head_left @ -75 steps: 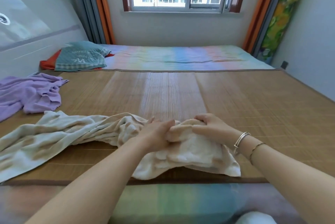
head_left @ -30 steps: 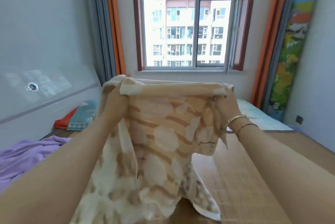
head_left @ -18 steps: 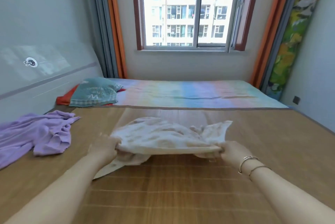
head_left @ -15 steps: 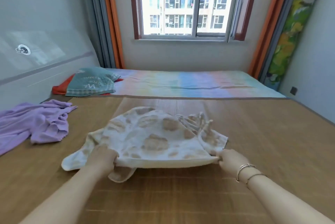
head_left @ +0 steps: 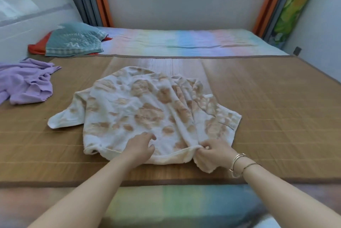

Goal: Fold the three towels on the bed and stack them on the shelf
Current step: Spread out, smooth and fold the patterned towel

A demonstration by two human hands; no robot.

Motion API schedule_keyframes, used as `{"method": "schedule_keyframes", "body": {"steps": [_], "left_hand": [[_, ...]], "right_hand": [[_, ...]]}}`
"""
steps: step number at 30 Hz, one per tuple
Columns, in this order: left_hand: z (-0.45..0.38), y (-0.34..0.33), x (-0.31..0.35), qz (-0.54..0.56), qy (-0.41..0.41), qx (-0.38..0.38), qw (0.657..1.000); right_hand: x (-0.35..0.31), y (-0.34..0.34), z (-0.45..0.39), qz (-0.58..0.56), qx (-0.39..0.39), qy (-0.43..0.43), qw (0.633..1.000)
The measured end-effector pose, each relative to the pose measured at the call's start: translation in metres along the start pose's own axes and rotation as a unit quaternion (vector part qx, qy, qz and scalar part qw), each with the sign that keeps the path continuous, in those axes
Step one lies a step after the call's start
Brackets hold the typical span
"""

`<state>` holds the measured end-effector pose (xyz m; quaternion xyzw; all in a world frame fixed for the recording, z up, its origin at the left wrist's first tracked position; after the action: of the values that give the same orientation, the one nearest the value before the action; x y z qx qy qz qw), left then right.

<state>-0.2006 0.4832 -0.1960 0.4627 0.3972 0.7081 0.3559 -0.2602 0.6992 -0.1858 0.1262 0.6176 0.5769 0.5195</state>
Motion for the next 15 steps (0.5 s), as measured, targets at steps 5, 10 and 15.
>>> {"method": "schedule_keyframes", "body": {"steps": [5,10,15], "left_hand": [[-0.018,-0.017,0.034,0.009,-0.025,-0.024,0.999],[-0.041,-0.020,0.070,0.034,-0.072,-0.012,0.997],[-0.075,-0.020,0.106,-0.005,-0.121,0.002,0.993]], "right_hand": [[0.029,0.017,-0.007,-0.280,0.029,-0.041,0.959],[0.085,0.069,-0.025,-0.112,0.201,-0.068,0.971],[0.137,0.090,-0.059,-0.041,0.201,-0.123,0.971]]}}
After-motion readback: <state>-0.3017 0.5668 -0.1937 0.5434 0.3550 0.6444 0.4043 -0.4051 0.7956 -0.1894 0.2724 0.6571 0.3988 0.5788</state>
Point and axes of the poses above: each hand's wrist, its own z-axis away from the middle knuckle, its own y-axis out of the back of the hand, x = y × z, the point moved 10 cm from there along -z, towards the middle knuckle, and after that the axes turned 6 degrees about y, right-handed, at the moved point
